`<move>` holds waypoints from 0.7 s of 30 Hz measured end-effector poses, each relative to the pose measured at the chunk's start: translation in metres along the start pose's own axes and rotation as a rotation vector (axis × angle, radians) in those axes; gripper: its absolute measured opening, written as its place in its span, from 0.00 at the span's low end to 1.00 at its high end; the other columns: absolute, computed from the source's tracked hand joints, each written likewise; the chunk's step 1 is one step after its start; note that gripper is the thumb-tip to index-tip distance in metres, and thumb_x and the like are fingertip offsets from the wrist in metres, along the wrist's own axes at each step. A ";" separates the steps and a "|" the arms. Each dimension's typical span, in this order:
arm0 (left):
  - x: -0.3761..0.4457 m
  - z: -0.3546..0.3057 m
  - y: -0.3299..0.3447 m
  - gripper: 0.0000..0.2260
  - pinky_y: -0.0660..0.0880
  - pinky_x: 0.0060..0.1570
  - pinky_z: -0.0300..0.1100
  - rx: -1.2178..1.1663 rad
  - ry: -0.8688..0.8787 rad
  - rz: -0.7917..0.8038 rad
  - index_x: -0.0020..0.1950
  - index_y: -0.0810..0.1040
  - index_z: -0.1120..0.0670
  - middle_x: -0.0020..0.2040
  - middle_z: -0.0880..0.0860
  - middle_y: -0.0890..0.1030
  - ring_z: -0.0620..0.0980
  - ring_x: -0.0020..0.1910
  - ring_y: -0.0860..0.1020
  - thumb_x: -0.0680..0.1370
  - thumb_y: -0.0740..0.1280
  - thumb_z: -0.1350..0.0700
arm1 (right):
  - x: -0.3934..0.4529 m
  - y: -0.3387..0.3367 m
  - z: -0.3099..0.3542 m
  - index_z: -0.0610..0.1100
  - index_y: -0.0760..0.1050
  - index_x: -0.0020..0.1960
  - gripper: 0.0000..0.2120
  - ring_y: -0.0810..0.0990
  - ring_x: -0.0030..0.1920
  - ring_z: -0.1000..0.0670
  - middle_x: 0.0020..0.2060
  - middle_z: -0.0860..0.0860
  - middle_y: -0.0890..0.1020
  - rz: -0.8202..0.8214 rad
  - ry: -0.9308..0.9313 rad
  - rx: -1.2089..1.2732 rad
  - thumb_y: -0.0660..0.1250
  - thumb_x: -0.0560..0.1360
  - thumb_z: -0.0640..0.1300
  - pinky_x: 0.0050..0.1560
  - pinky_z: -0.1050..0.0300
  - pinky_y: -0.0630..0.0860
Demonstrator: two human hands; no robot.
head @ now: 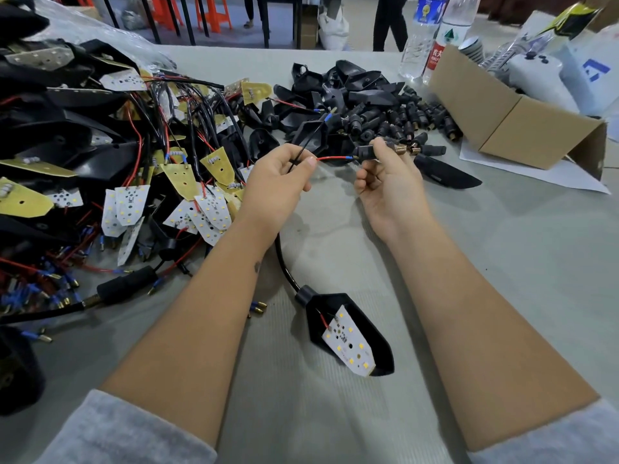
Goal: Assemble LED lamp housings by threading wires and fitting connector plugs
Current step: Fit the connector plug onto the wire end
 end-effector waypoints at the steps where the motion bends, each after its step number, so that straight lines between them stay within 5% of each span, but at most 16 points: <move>1: 0.000 0.000 0.001 0.06 0.65 0.29 0.29 0.003 0.003 0.001 0.43 0.77 0.50 0.30 0.46 0.74 0.38 0.25 0.69 0.80 0.65 0.56 | 0.000 0.000 0.000 0.44 0.72 0.43 0.07 0.71 0.29 0.53 0.30 0.49 0.73 0.004 -0.003 -0.014 0.65 0.80 0.39 0.30 0.63 0.69; 12: 0.000 0.000 0.001 0.05 0.66 0.30 0.27 0.026 0.017 -0.030 0.46 0.77 0.52 0.32 0.49 0.74 0.37 0.25 0.69 0.81 0.64 0.56 | -0.003 0.003 -0.001 0.42 0.70 0.42 0.09 0.72 0.28 0.53 0.29 0.48 0.73 -0.030 -0.029 -0.027 0.65 0.80 0.42 0.30 0.61 0.70; 21: 0.000 0.000 -0.001 0.05 0.65 0.29 0.27 0.013 0.037 -0.042 0.46 0.77 0.50 0.32 0.46 0.75 0.36 0.25 0.70 0.81 0.64 0.55 | -0.012 0.013 0.004 0.46 0.70 0.46 0.06 0.81 0.35 0.50 0.38 0.44 0.84 0.130 -0.033 0.060 0.64 0.80 0.46 0.39 0.60 0.79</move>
Point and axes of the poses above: each hand's wrist, its own x-axis towards the middle knuckle, its own y-axis out of the palm, z = x × y, the point moved 8 cm from there along x, towards the middle knuckle
